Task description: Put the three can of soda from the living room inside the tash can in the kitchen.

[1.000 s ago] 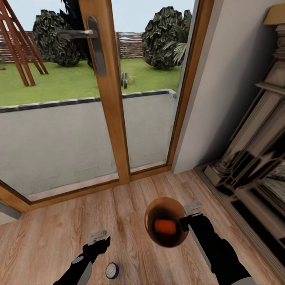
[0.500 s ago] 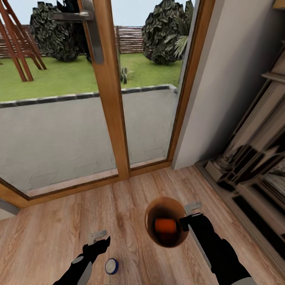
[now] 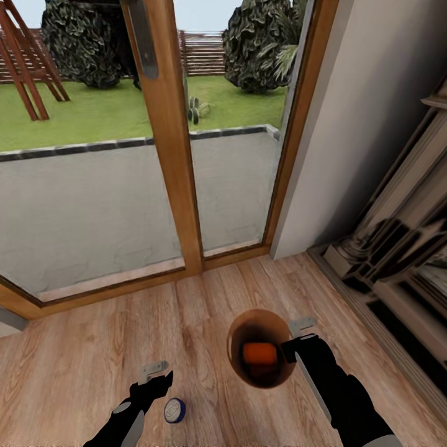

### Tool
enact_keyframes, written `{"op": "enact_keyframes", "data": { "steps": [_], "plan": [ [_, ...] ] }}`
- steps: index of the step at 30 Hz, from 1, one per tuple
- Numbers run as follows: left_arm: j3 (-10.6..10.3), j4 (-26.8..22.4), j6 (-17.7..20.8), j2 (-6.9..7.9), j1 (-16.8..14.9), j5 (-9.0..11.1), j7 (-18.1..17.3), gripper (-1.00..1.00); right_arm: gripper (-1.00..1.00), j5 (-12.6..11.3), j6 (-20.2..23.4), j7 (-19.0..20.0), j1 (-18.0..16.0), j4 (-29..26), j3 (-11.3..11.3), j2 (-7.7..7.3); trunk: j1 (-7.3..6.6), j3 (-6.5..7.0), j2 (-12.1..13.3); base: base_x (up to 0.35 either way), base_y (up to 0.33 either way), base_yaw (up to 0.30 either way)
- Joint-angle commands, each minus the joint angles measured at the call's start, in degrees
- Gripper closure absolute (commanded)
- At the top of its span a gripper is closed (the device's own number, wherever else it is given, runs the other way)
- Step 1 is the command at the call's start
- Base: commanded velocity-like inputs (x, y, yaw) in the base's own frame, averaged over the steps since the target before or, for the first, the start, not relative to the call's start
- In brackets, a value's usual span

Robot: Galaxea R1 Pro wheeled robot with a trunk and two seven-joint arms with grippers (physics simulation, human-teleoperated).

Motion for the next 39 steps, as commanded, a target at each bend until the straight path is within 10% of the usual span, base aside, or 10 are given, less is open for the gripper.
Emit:
{"op": "enact_keyframes", "data": {
  "steps": [1,39],
  "plan": [
    [0.0,0.0,0.0,0.0,0.0,0.0,0.0,-1.0,1.0,-0.36,-0.04,0.15,-0.03,-0.02,0.01,0.01,0.22,-0.28,-0.42,0.0,0.0,0.0],
    [-0.1,0.08,0.0,0.0,0.0,0.0,-0.01,-1.0,1.0,-0.36,3.19,0.15,-1.19,-10.63,-2.01,-0.28,8.57,-10.64,-15.66,0.0,0.0,0.0]
  ]
}}
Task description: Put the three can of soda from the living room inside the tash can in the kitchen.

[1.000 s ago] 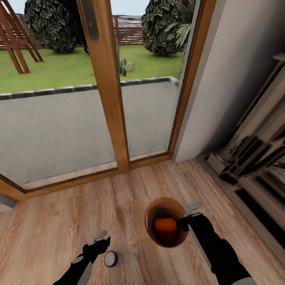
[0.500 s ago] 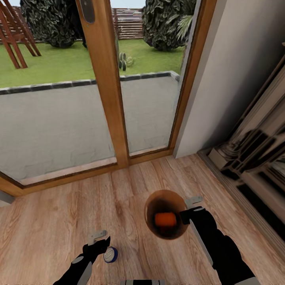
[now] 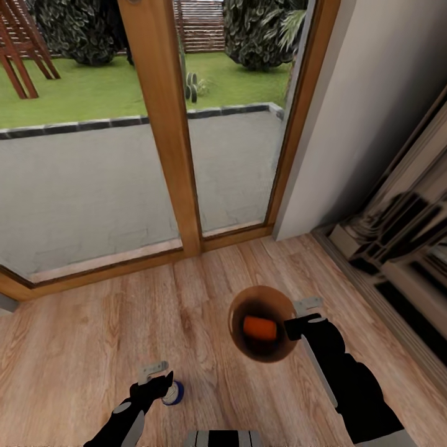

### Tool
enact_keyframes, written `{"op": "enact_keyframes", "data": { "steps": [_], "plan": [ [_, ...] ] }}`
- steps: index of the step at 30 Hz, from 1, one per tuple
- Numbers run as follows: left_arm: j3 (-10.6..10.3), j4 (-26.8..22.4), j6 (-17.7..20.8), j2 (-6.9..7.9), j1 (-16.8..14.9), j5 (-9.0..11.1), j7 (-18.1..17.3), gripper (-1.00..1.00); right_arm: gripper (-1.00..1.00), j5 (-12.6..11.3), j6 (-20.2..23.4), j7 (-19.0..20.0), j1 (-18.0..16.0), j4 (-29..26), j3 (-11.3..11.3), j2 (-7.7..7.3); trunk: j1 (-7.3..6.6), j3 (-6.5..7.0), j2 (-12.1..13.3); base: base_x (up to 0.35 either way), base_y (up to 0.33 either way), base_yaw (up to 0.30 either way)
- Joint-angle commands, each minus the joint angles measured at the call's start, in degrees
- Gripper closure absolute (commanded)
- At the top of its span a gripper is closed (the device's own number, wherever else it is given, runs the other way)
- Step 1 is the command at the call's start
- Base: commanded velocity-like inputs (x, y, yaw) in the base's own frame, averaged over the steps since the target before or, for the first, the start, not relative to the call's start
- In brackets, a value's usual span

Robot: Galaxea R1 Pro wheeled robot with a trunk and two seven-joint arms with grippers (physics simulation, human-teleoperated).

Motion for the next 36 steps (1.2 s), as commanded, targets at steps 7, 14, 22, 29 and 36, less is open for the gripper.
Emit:
{"op": "enact_keyframes", "data": {
  "steps": [7,14,22,29,36],
  "plan": [
    [-0.07,-0.07,0.0,0.0,0.0,0.0,-0.06,-1.0,1.0,-0.34,-0.03,0.15,-0.09,-0.06,-0.03,0.03,0.44,-0.85,-0.82,0.0,0.0,0.0],
    [-0.08,-0.08,0.0,0.0,0.0,0.0,-0.08,-1.0,1.0,-0.34,-0.03,0.15,-0.1,-0.06,0.01,0.03,0.44,-0.92,-0.82,0.061,0.0,0.0],
    [-0.08,-0.08,0.0,0.0,0.0,0.0,-0.08,-1.0,1.0,-0.34,-0.11,0.15,-0.1,-0.06,0.01,0.03,0.44,-0.92,-0.82,0.099,0.0,0.0],
    [-1.09,-0.08,0.0,0.0,0.0,0.0,-0.08,-1.0,1.0,-0.34,-0.12,0.15,-0.1,-0.06,0.01,0.09,0.44,-0.92,-0.82,0.006,0.0,0.0],
    [-2.33,-0.08,0.0,0.0,0.0,0.0,-0.07,-1.0,1.0,-0.34,-0.12,0.15,-0.1,-0.06,0.01,0.11,0.44,-1.04,-0.82,0.0,0.0,0.0]
  ]
}}
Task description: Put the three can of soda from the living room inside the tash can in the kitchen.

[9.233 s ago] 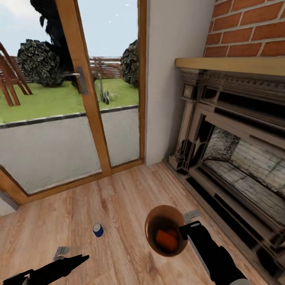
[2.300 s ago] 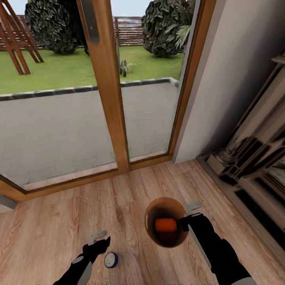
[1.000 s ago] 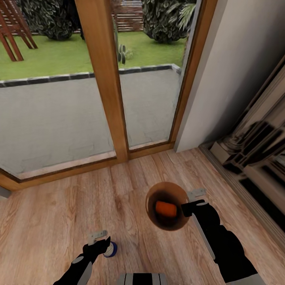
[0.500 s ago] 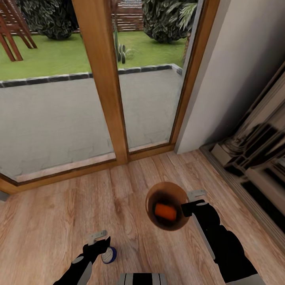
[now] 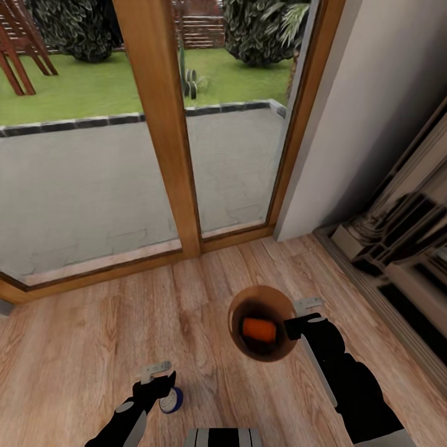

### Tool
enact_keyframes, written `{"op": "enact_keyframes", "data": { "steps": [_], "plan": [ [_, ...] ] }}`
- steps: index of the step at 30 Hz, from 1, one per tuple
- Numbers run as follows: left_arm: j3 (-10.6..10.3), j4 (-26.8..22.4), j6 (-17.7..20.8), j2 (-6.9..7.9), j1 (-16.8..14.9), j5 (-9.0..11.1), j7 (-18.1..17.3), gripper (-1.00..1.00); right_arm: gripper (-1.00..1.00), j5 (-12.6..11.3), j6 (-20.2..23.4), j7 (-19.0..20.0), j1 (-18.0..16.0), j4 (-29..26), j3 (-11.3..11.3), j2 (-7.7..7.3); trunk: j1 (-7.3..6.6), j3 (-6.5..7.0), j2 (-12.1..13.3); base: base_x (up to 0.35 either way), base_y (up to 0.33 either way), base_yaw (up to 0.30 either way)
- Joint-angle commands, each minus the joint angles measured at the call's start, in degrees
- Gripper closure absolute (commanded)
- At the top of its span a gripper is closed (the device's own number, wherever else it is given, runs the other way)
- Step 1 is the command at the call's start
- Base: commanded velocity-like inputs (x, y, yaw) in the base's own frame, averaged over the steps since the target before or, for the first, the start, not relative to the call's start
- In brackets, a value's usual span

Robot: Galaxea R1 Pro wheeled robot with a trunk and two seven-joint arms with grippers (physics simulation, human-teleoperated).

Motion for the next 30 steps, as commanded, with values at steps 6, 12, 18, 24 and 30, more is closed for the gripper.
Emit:
{"op": "enact_keyframes", "data": {
  "steps": [6,12,18,24,30],
  "plan": [
    [-0.13,0.01,0.0,0.0,0.0,0.0,0.0,-1.0,1.0,-0.44,-0.04,0.15,-0.02,-0.02,0.01,0.01,-0.01,-0.43,0.0,0.0,0.0,0.0],
    [-0.19,0.0,0.0,0.0,0.0,0.0,0.0,-1.0,1.0,-0.44,-0.04,0.15,-0.02,-0.02,0.01,0.01,-0.01,-0.57,0.0,0.0,0.0,0.0],
    [-0.2,0.0,0.0,0.0,0.0,0.0,0.0,-1.0,1.0,-0.44,-0.04,0.15,-0.02,-0.02,0.01,0.01,-0.01,-0.58,0.0,0.0,0.0,0.0],
    [-0.21,0.0,0.0,0.0,0.0,0.0,-0.01,-1.0,1.0,-0.44,-0.04,0.15,-0.02,-0.02,0.01,0.01,-0.01,-0.58,0.0,0.0,0.0,0.0],
    [-0.2,0.0,0.0,0.0,0.0,0.02,0.03,-1.0,1.0,-0.44,-0.04,0.15,-0.02,-0.02,0.01,0.01,-0.01,-0.58,0.0,-0.106,0.0,0.0]
  ]
}}
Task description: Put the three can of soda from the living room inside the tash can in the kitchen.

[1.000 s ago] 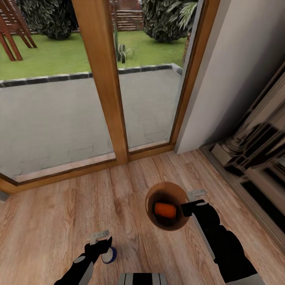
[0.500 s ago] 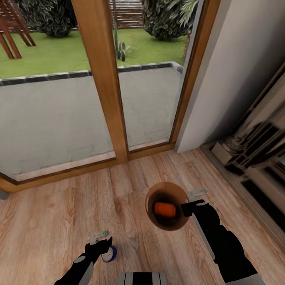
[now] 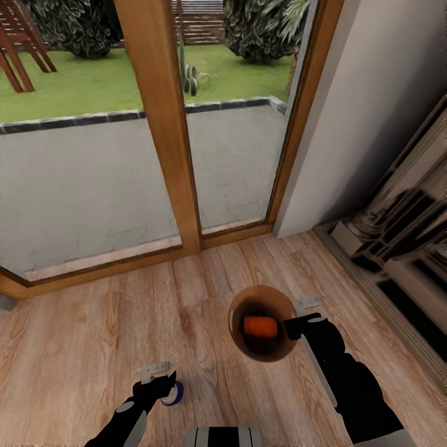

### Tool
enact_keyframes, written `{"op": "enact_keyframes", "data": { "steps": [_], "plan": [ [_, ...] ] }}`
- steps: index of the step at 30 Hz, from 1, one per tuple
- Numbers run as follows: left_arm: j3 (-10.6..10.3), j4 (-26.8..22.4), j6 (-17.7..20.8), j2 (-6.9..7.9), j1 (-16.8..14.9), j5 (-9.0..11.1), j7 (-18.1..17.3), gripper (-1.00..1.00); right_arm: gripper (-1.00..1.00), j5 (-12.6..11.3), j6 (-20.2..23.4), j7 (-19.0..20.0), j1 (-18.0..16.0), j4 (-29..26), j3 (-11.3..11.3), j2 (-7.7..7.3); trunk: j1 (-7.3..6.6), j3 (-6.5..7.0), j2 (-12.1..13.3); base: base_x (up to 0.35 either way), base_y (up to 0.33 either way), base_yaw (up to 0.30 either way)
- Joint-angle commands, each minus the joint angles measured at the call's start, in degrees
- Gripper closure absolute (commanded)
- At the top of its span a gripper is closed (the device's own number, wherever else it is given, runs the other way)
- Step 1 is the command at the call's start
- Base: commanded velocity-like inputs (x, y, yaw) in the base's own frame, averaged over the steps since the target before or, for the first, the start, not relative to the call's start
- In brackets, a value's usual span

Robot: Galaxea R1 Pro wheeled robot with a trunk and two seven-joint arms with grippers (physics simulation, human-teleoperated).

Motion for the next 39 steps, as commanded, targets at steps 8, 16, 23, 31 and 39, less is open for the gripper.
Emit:
{"op": "enact_keyframes", "data": {
  "steps": [8,16,23,31,39],
  "plan": [
    [0.0,0.01,0.0,0.0,0.0,0.04,-0.01,-1.0,1.0,-0.68,-0.06,0.16,-0.02,-0.02,0.01,0.01,-0.01,0.0,0.0,-0.051,0.0,0.0],
    [-0.01,-0.03,0.0,0.0,0.0,0.07,-0.04,-1.0,1.0,-0.68,-0.06,0.16,-0.02,-0.02,0.01,0.01,-0.01,0.0,0.0,0.016,0.0,0.0],
    [-0.01,-0.06,0.0,0.0,0.0,0.05,-0.03,-1.0,1.0,-0.68,-0.06,0.16,-0.02,-0.02,0.01,0.01,-0.01,0.0,0.0,0.176,0.0,0.0],
    [-0.01,-0.07,0.0,0.0,0.0,0.02,-0.02,-1.0,1.0,-0.69,-0.06,0.16,-0.02,-0.02,0.01,0.01,-0.01,-0.14,0.0,0.021,0.0,0.0],
    [-0.01,-0.04,0.0,0.0,0.0,0.07,-0.02,-1.0,1.0,-0.69,-0.06,0.16,-0.02,-0.02,0.01,0.01,-0.01,-0.84,0.0,0.001,0.0,0.0]
  ]
}}
